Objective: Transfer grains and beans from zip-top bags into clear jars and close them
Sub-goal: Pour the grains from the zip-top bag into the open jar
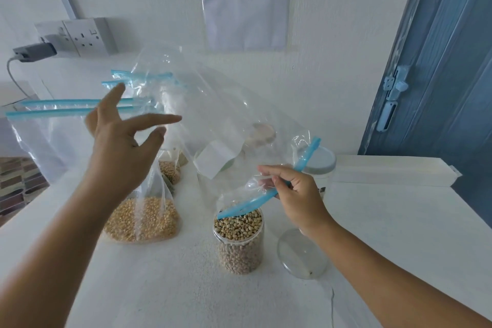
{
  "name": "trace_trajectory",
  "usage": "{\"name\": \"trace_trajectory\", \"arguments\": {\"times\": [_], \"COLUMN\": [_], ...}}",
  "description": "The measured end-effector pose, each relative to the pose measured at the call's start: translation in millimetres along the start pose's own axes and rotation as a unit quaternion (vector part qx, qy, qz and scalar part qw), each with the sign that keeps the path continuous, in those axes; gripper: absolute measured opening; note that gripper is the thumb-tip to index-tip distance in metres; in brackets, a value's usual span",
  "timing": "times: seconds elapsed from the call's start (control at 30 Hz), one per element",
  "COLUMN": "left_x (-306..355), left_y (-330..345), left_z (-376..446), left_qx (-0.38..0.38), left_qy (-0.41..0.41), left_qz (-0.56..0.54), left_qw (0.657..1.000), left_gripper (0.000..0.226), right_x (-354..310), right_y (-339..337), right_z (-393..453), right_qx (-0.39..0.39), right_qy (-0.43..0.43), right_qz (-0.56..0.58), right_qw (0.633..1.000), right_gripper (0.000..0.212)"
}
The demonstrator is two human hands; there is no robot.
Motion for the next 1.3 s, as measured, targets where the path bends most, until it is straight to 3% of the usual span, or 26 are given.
{"name": "trace_trajectory", "arguments": {"times": [0.13,0.2,0.33,0.5,0.6,0.73,0.87,1.03,1.17,1.3], "left_x": [-10,-21,-27,-32,-35,-38,-42,-44,-45,-45], "left_y": [33,58,92,109,111,119,127,113,104,97], "left_z": [-58,-85,-119,-138,-128,-99,-77,-58,-52,-51], "left_qx": [0.035,0.012,0.015,0.005,-0.002,-0.027,-0.025,-0.023,-0.034,0.010], "left_qy": [-0.120,-0.194,-0.285,-0.386,-0.403,-0.390,-0.383,-0.312,-0.290,-0.276], "left_qz": [-0.092,-0.164,-0.331,-0.471,-0.515,-0.541,-0.625,-0.644,-0.657,-0.658], "left_qw": [0.988,0.967,0.899,0.793,0.756,0.744,0.680,0.698,0.695,0.701], "left_gripper": [0.035,0.021,0.005,0.015,0.025,0.015,0.028,0.012,0.015,0.013], "right_x": [-1,-2,-5,-11,-13,-16,-16,-13,-12,-10], "right_y": [1,1,0,-3,-3,-1,-1,-3,-3,-2], "right_z": [0,-1,-1,-3,-5,-8,-7,-7,-8,-7], "right_qx": [0.001,0.000,0.000,-0.007,-0.006,-0.005,0.003,0.023,0.026,0.021], "right_qy": [0.008,0.010,0.022,0.030,0.038,0.051,0.068,0.103,0.114,0.118], "right_qz": [0.000,-0.006,0.005,-0.006,-0.008,0.004,0.016,0.051,0.062,0.064], "right_qw": [1.000,1.000,1.000,1.000,0.999,0.999,0.998,0.993,0.991,0.991], "right_gripper": [0.047,0.047,0.047,0.040,0.040,0.039,0.038,0.038,0.040,0.040]}}
Point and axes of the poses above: each hand's wrist, its own z-axis towards the middle knuckle, its own y-axis out of the palm, x = y × z, the point moved 5 cm from there along z, towards the middle knuckle, and after that the axes turned 6 degrees about y, right-handed, at the moved point
